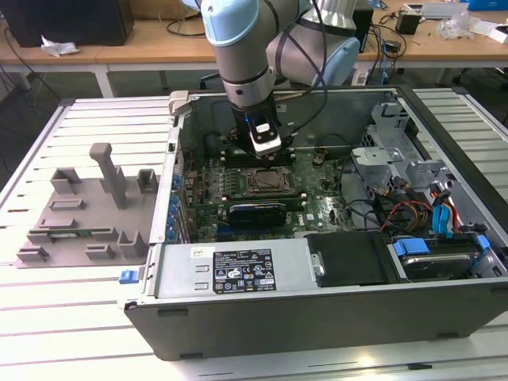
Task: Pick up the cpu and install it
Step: 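Install the first cpu locking lever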
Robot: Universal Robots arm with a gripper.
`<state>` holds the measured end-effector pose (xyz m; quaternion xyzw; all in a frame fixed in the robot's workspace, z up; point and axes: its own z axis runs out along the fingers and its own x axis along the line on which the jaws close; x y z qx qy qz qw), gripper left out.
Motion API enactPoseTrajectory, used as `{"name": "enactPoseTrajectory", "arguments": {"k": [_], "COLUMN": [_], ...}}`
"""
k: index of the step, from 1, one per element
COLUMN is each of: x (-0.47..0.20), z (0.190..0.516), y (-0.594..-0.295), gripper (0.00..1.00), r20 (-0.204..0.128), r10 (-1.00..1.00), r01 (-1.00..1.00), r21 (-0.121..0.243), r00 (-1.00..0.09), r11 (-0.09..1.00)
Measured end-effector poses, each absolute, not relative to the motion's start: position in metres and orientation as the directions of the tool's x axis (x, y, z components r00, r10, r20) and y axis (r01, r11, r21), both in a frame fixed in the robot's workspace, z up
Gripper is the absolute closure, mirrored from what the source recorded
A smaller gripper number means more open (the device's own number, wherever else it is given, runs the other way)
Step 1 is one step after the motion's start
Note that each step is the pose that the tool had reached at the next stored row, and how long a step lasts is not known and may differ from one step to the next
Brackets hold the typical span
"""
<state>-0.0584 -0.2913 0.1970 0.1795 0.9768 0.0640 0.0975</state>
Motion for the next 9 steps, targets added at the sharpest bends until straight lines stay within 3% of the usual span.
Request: {"name": "enactPoseTrajectory", "arguments": {"k": [9], "x": [-0.0548], "z": [0.1970], "y": [-0.2912], "gripper": [0.89], "r20": [-0.163], "r10": [0.365], "r01": [0.338], "r21": [0.172], "r00": [-0.917], "r11": [0.925]}}
